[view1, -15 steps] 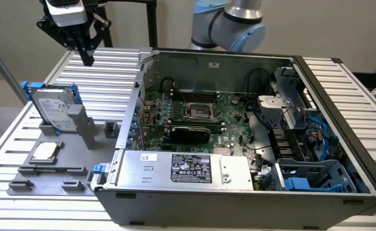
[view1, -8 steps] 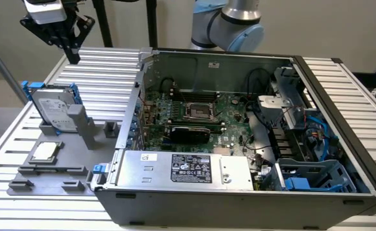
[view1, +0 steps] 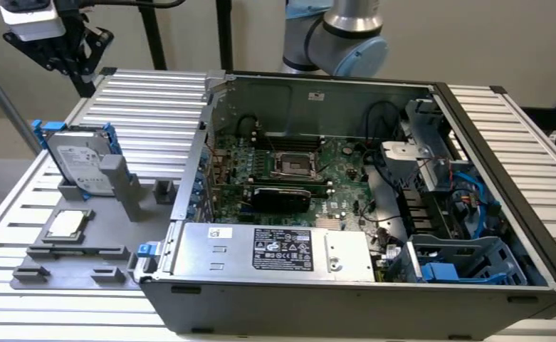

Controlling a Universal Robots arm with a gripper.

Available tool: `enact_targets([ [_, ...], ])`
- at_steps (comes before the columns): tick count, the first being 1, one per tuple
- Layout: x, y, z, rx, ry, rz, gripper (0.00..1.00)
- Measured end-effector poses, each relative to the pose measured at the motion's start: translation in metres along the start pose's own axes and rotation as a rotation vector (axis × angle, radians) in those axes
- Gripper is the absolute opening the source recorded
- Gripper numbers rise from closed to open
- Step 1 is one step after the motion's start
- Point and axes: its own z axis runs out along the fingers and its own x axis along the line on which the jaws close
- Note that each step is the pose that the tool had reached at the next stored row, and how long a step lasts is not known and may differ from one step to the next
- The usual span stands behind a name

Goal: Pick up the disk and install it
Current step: 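Reach for the disk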

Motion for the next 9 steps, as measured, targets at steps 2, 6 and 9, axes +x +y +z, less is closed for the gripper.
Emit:
enact_targets([
  [2,0.010,-0.0007,0.0007,0.0000,0.0000,0.000,0.11],
  [6,0.028,-0.0020,0.0010,0.0002,0.0012,0.000,0.11],
  [9,0.041,-0.0029,0.0008,0.0005,0.0026,0.000,0.11],
])
